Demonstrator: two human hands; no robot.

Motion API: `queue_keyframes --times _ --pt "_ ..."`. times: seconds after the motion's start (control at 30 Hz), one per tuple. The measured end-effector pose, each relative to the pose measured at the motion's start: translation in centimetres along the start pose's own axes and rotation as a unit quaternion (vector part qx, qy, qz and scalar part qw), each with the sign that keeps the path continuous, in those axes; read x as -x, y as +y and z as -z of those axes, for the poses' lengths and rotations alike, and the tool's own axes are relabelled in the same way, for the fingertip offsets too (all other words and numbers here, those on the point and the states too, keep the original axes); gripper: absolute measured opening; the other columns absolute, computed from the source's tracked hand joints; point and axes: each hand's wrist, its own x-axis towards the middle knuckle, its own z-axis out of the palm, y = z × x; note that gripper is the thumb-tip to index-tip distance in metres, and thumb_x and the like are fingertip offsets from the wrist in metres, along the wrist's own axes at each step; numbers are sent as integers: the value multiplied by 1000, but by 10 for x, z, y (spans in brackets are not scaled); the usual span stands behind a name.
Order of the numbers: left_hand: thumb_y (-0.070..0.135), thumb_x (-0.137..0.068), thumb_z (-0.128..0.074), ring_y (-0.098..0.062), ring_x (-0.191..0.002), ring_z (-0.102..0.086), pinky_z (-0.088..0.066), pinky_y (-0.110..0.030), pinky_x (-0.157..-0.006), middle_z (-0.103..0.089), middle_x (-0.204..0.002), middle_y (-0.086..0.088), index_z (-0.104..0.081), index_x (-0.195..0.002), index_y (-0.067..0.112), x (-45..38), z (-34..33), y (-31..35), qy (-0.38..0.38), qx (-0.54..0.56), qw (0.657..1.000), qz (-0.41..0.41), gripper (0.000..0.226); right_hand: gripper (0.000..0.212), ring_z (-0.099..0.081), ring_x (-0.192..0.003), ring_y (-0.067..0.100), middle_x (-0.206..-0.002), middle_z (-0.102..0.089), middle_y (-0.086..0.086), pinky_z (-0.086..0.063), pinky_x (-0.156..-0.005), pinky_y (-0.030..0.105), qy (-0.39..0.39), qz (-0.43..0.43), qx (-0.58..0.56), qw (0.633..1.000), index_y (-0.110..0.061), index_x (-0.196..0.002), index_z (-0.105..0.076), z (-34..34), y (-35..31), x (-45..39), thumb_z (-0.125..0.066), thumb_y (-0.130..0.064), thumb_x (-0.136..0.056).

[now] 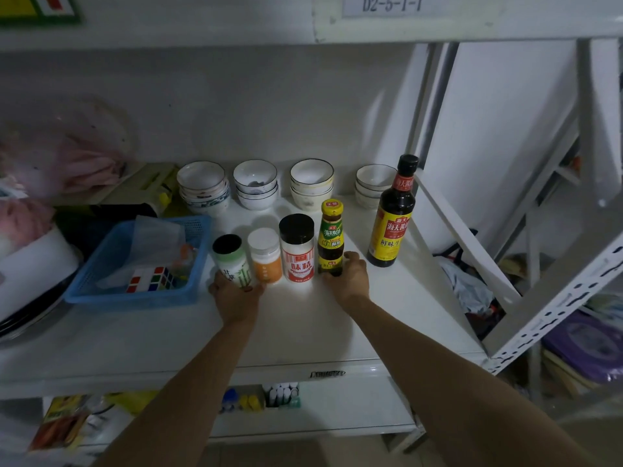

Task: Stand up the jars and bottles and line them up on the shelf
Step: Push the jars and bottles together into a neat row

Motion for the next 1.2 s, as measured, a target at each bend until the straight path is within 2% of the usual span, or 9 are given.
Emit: queue_keyframes --times 0.07,0.17,0.23,0.4,0.47,0.57,0.8,0.97,1.2 --pt "16 -61 -86 -37 -124 -44 -44 -41 -97 -49 -132 -25 -43 -132 -3 1 0 1 2 -1 1000 1 85 62 -52 -125 32 -140 -48 15 -44 -106 37 23 -10 -17 1000 -8 -138 -41 12 7 2 -70 -12 -84" --pt "15 -63 -85 -39 -125 -42 -44 -45 -98 -46 -135 -27 -39 -136 -5 4 -1 3 9 -6 1000 3 89 51 -55 -117 38 -134 -49 19 -46 -100 39 142 -61 -52 987 -2 -130 -44 39 22 3 -66 -10 -85" --pt "13 -64 -85 -39 -125 -42 -44 -46 -97 -45 -135 -28 -39 -136 -6 5 -2 2 12 -10 1000 6 88 60 -55 -117 40 -138 -42 21 -46 -98 40 183 -102 -48 977 0 -134 -39 59 29 -4 -70 -14 -84" --pt "18 -60 -86 -40 -126 -42 -47 -50 -98 -46 -134 -28 -40 -134 -3 0 -3 -2 9 -16 1000 11 90 99 -41 -138 37 -154 -33 14 -41 -109 51 94 -80 -17 992 -16 -153 -16 84 34 -40 -78 -36 -77" --pt "21 -58 -86 -38 -123 -46 -50 -49 -96 -49 -131 -26 -43 -132 -2 -2 -4 -4 7 -15 1000 13 89 96 -49 -131 33 -148 -45 9 -44 -106 51 48 -60 -33 997 -21 -149 -24 84 33 -47 -79 -42 -73" --pt "22 -57 -86 -35 -118 -52 -50 -41 -93 -56 -124 -25 -47 -127 -3 -6 -6 -8 8 -19 1000 12 85 76 -60 -113 29 -128 -60 7 -51 -97 45 42 -44 -10 998 -20 -133 -42 81 33 -52 -79 -44 -71" --pt "19 -61 -86 -39 -123 -45 -47 -45 -96 -50 -132 -27 -44 -131 -5 -2 -6 -4 9 -41 999 6 86 63 -60 -108 29 -121 -60 8 -46 -80 33 40 -14 27 999 -15 -126 -44 71 30 -34 -77 -38 -77" --pt "16 -62 -86 -40 -122 -46 -49 -46 -94 -46 -134 -28 -40 -134 -4 1 -4 2 9 -46 999 14 88 64 -61 -111 29 -123 -61 8 -49 -90 38 21 1 32 999 -15 -126 -44 60 26 -22 -78 -38 -76" --pt "15 -63 -85 -40 -122 -46 -49 -47 -93 -44 -135 -29 -39 -135 -4 5 -1 6 7 -34 999 20 87 68 -61 -112 28 -125 -61 6 -49 -90 36 0 10 32 999 -17 -129 -44 53 18 -19 -79 -38 -74"
